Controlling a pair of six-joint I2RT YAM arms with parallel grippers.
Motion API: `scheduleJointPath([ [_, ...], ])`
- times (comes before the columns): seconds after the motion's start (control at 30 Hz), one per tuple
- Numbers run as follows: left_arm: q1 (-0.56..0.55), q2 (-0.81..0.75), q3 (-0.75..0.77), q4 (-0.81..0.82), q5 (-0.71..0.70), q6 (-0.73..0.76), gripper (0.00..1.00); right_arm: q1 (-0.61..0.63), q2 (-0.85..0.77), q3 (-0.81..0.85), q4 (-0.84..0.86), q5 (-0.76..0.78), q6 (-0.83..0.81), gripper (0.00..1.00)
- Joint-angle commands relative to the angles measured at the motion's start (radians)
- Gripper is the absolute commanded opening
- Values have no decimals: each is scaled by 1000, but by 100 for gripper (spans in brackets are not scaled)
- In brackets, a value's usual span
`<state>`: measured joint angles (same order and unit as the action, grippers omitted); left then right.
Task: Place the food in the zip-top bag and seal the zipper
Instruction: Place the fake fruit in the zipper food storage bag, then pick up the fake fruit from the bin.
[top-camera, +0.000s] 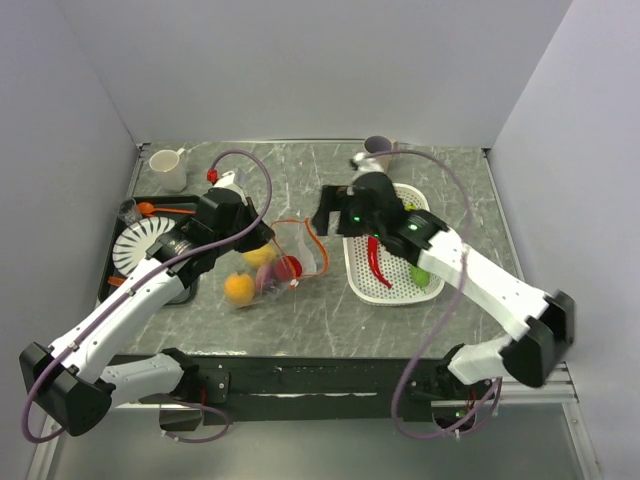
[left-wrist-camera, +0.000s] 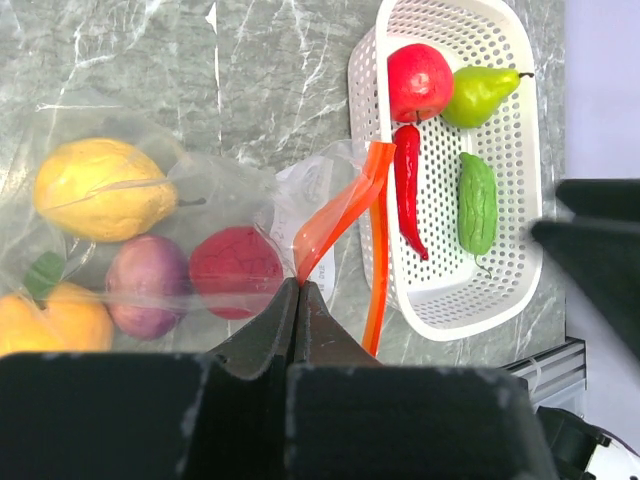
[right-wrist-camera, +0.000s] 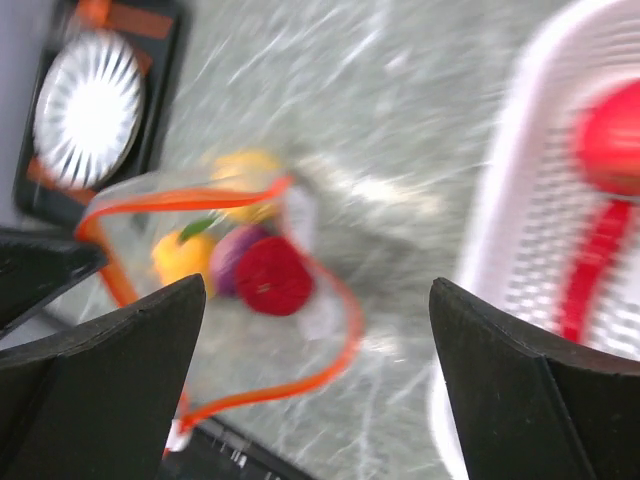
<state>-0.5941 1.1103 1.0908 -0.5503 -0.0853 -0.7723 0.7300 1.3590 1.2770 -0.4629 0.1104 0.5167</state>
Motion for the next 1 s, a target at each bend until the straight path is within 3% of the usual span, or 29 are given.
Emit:
scheduleJointPath([
  [0.0,2,5,20,38,7,2,1,-79,-136,-102,-43,235,54,100],
  [0.17,2,17,18,49,22,4,1,-196,-182,-218,-109,248,66,100],
  [0.5,2,29,21,49,35,7,1,-351,-90,-306,-171,253,98,100],
  [0.7,2,34,29,44,33,10,1,-383,-5,-338,-140,215,94,100],
  [0.97,2,25,17,52,33,-1,1,-389,121,-303,-161,325,86,100],
])
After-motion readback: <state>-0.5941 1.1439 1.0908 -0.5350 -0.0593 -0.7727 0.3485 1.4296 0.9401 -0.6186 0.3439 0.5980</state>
